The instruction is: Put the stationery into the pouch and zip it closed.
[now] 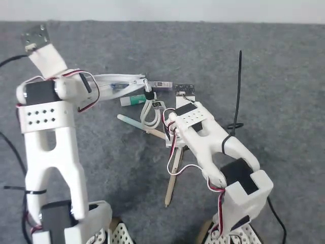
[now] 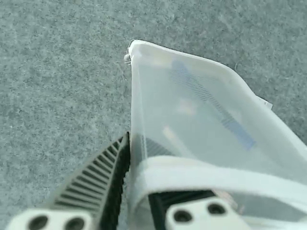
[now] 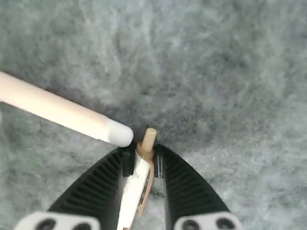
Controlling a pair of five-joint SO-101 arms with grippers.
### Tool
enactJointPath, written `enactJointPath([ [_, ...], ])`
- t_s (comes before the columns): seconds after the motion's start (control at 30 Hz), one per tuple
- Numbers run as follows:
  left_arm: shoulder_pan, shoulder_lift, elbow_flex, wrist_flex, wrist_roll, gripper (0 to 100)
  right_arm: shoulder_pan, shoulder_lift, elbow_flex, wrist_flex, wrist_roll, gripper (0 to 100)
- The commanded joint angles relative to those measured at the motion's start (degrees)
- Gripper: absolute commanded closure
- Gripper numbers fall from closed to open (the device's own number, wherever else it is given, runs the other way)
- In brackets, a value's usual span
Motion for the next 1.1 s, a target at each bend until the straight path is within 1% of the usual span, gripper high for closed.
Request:
enactJointPath([
  [0.0, -0.53, -0.53, -0.66, -1.58, 0.26, 99, 0.04, -3.74, -2.20, 2.07, 3.60, 99.2],
  [0.3, -0.44, -0.53, -0.66, -1.58, 0.26, 99, -0.13, -14.99, -2.37, 8.22, 7.30, 99.2],
  [0.43, -0.44, -0.53, -0.66, -1.58, 0.26, 99, -2.15, -19.82, -2.11, 11.03, 8.62, 99.2],
  [0.57, -0.44, -0.53, -0.66, -1.58, 0.26, 99, -3.65, -23.34, -2.02, 13.32, 8.62, 99.2],
  [1.07, -0.44, -0.53, -0.75, -1.58, 0.26, 99, -3.65, -36.26, -2.02, 18.95, 8.62, 99.2],
])
